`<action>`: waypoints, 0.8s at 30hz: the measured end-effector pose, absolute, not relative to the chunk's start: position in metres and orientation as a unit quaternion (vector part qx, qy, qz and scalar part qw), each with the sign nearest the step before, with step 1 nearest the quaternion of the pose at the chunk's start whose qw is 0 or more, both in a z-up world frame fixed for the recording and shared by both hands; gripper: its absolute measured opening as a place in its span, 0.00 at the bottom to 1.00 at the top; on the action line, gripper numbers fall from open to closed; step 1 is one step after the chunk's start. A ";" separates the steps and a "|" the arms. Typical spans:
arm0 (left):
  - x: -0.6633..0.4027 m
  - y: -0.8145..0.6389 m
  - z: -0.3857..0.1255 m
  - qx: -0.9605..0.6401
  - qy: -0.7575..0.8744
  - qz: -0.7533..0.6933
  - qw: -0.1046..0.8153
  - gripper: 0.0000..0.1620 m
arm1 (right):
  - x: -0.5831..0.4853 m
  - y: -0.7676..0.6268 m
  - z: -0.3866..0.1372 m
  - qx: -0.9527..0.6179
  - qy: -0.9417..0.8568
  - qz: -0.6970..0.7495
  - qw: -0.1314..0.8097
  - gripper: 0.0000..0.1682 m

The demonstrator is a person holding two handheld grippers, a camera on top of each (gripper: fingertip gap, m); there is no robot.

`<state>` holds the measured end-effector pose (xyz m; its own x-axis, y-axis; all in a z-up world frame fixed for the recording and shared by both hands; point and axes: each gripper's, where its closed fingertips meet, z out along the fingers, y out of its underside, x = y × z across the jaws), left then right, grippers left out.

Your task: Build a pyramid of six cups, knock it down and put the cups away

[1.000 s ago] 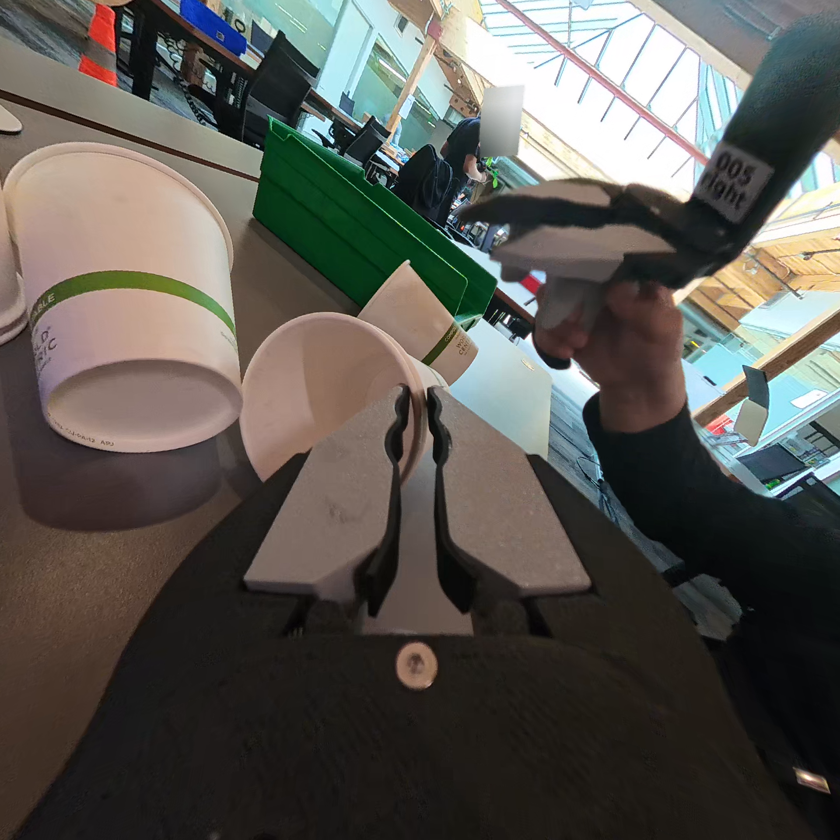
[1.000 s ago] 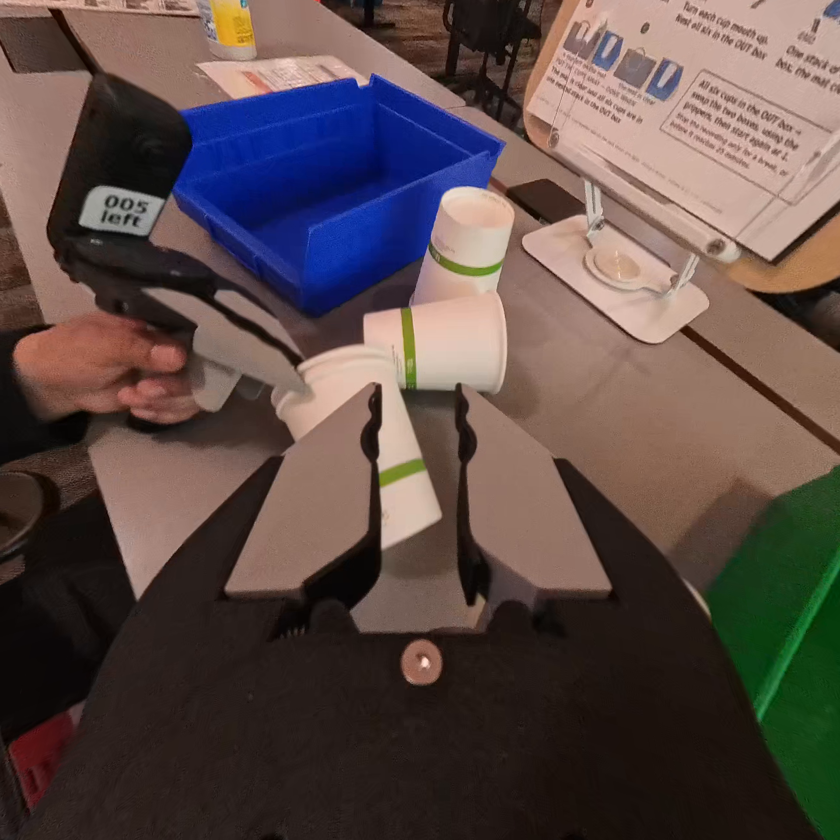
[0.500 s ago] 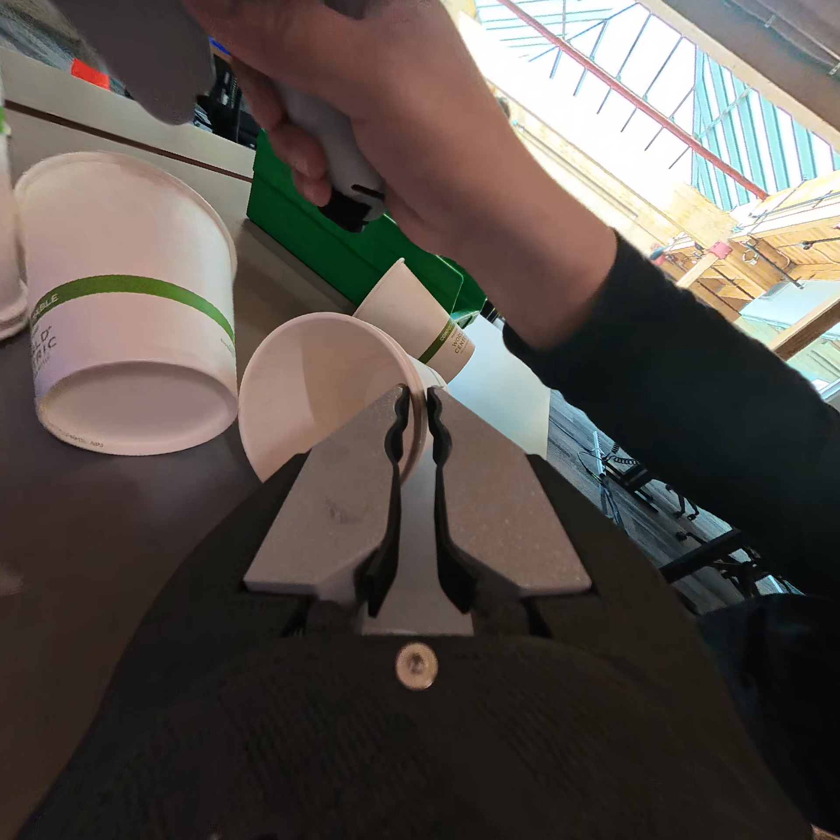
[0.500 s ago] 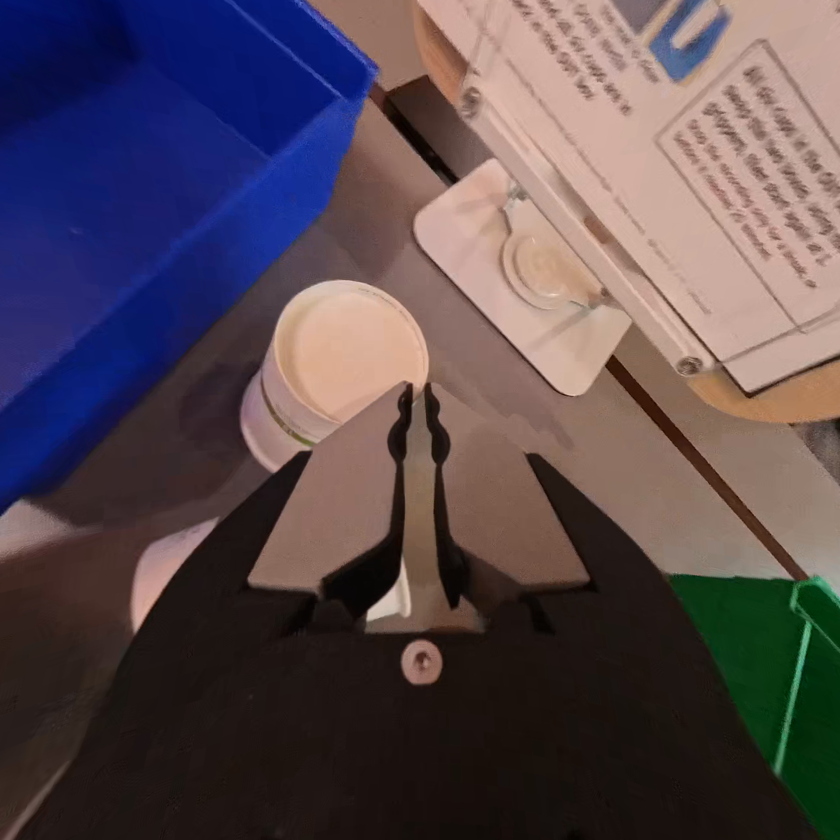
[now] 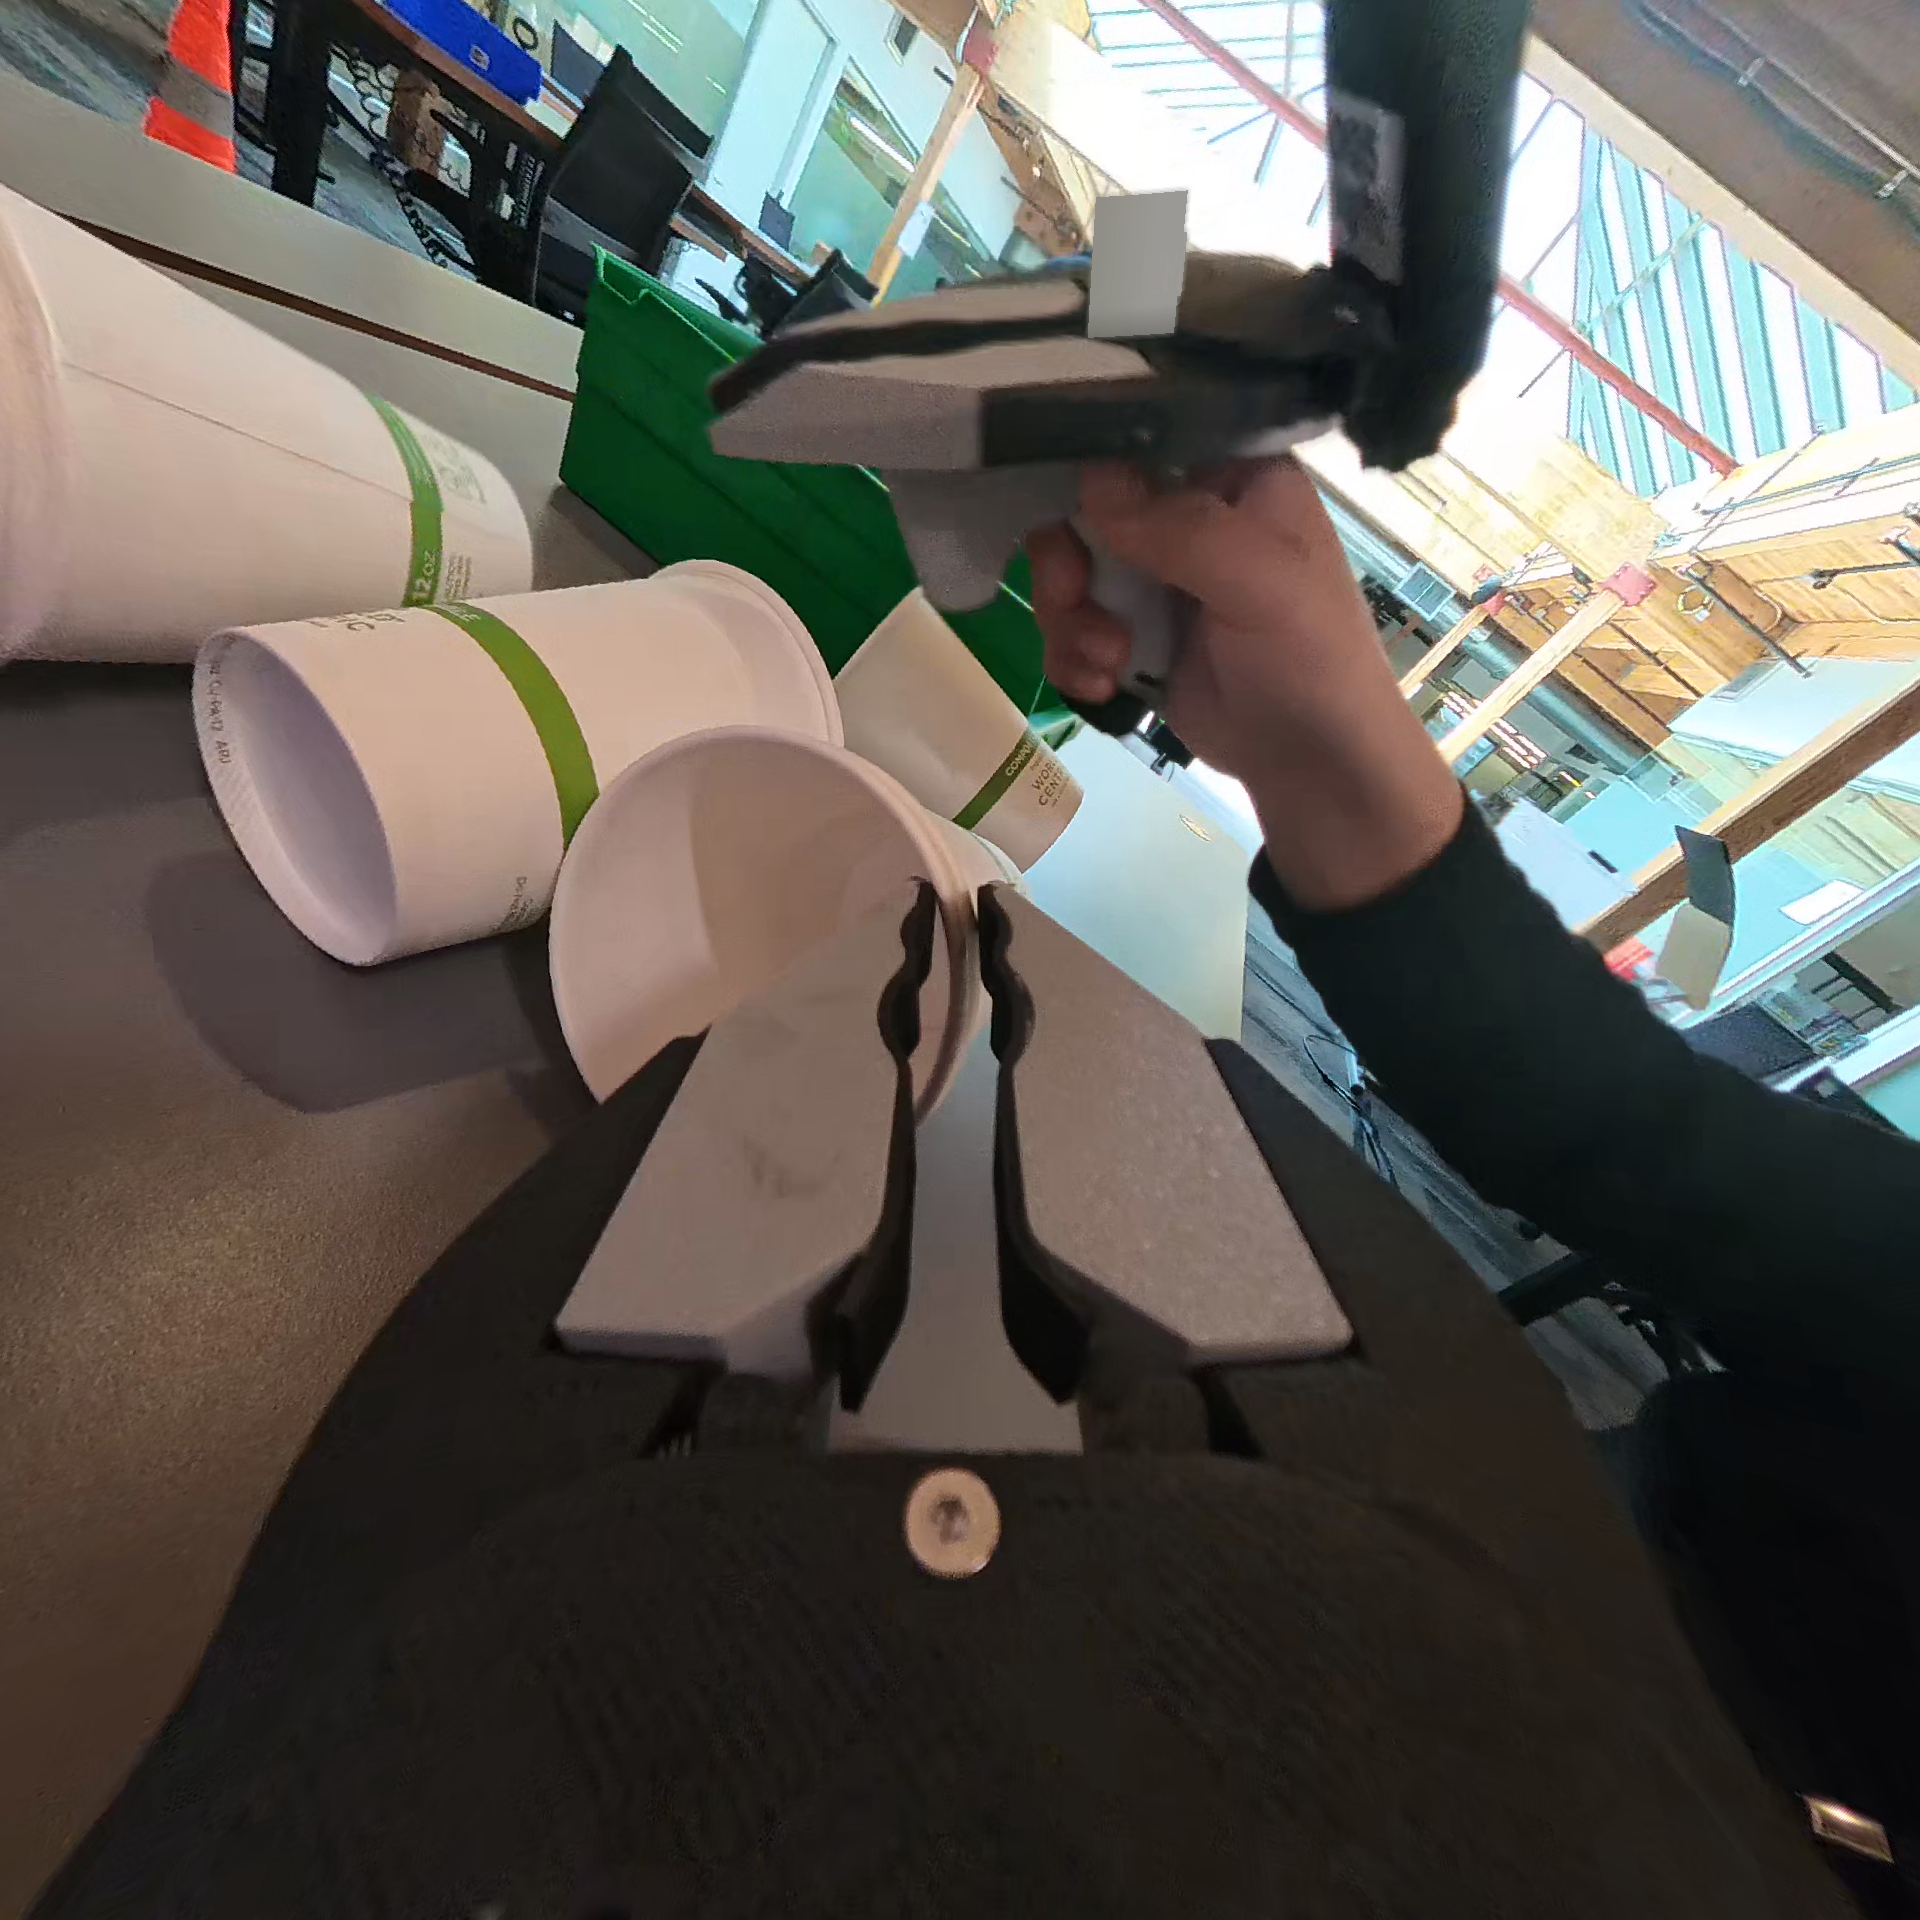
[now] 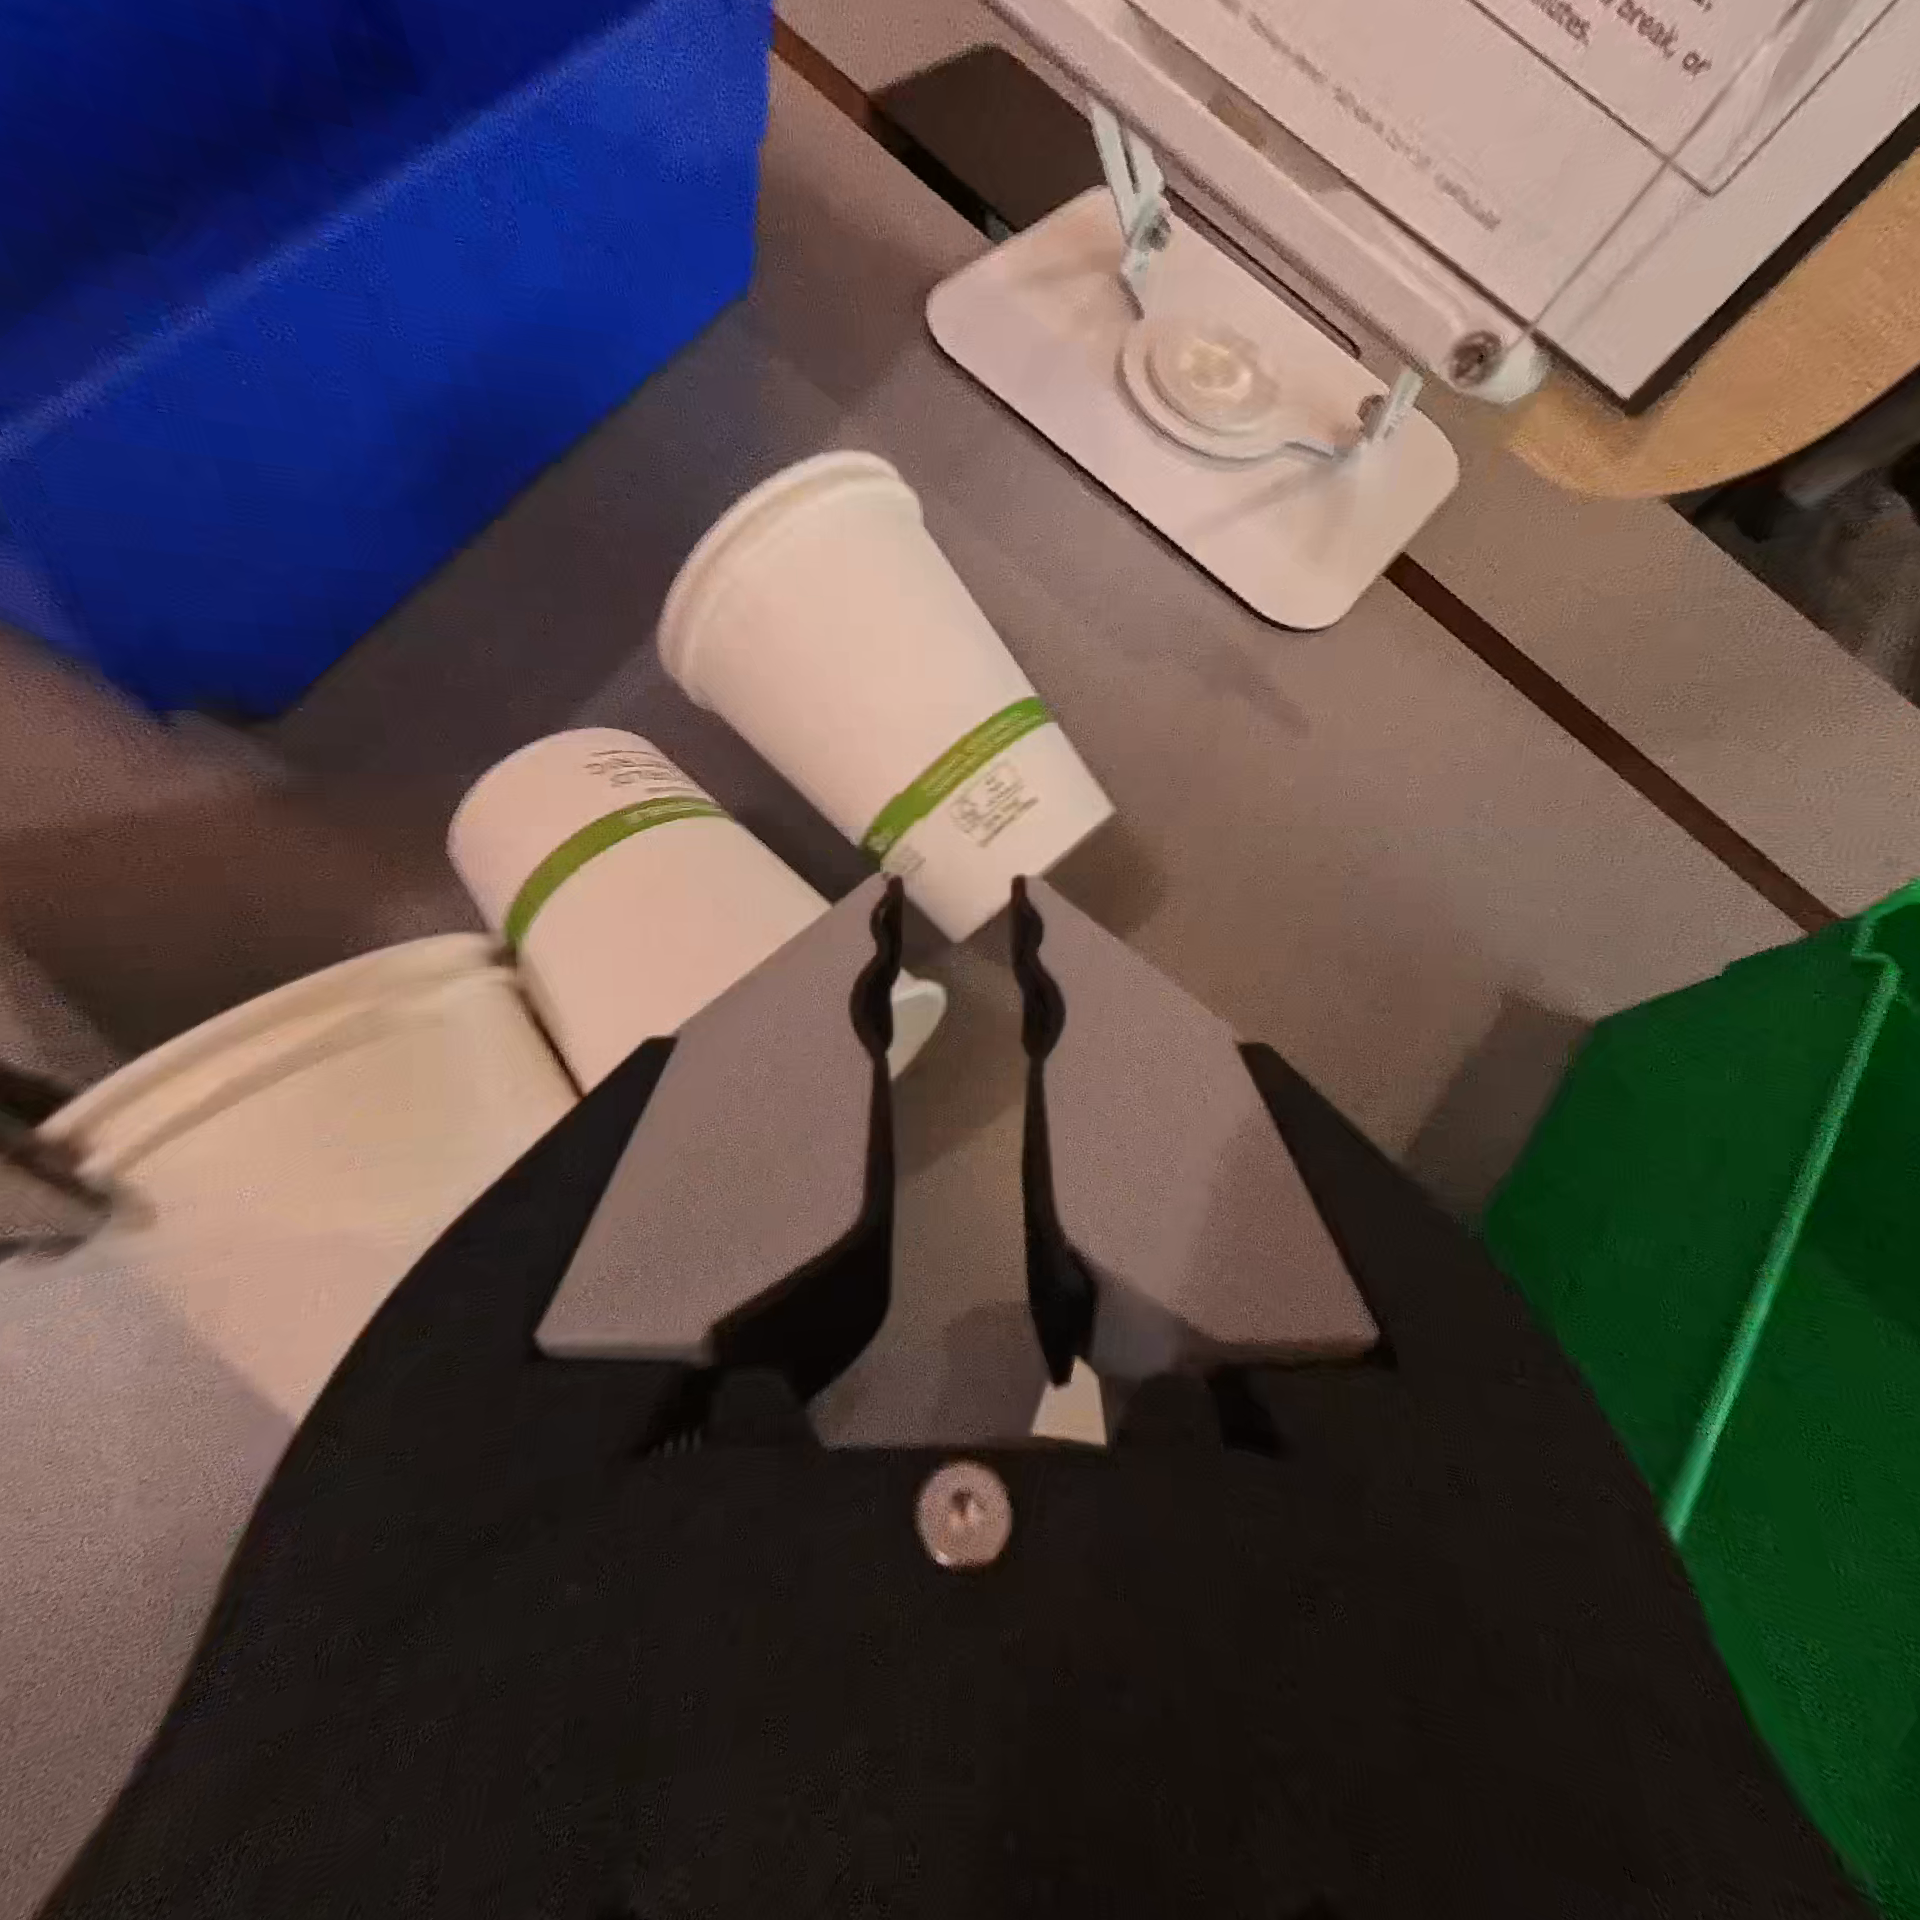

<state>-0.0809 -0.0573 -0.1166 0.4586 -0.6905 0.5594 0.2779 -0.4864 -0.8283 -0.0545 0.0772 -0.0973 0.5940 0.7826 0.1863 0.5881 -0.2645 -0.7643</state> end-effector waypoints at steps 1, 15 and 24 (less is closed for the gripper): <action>-0.081 -0.057 -0.116 -0.702 0.147 -0.500 0.486 0.03 | -0.054 0.062 -0.093 -0.775 -0.435 0.152 0.432 0.13; -0.085 -0.059 -0.111 -0.690 0.142 -0.505 0.499 0.03 | 0.004 -0.047 -0.147 -0.766 -0.361 0.371 0.380 0.23; -0.084 -0.060 -0.111 -0.688 0.143 -0.511 0.495 0.02 | -0.022 -0.057 -0.176 -0.767 -0.397 0.360 0.353 0.19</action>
